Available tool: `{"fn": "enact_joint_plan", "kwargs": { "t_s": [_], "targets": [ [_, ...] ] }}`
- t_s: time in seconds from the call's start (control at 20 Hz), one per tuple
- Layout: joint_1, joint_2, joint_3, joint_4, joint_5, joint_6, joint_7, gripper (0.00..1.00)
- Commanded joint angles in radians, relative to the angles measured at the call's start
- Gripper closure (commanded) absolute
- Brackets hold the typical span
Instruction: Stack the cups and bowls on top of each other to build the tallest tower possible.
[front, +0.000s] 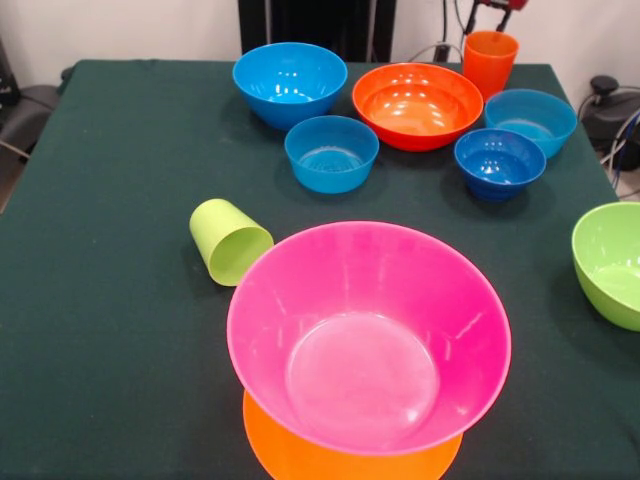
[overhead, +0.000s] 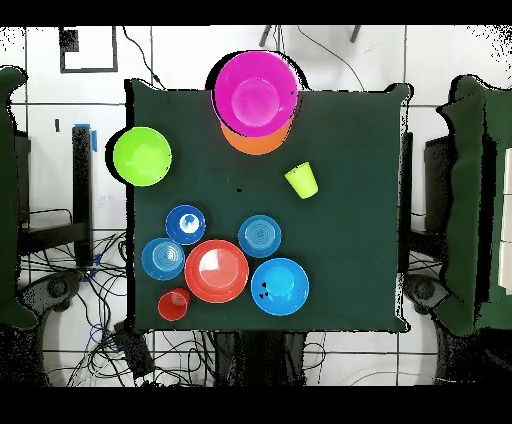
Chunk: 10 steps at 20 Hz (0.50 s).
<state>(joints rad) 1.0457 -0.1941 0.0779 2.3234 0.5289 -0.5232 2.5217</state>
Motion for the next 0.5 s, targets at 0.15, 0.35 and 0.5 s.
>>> {"fn": "enact_joint_plan", "kwargs": {
  "t_s": [0.15, 0.35, 0.5],
  "targets": [
    [0.025, 0.034, 0.089, -0.151, 0.072, -0.003, 0.205, 0.00],
    [0.023, 0.024, 0.088, -0.138, 0.055, -0.009, 0.213, 0.00],
    [0.012, -0.010, 0.092, -0.101, 0.032, -0.009, 0.223, 0.00]
  ]
}}
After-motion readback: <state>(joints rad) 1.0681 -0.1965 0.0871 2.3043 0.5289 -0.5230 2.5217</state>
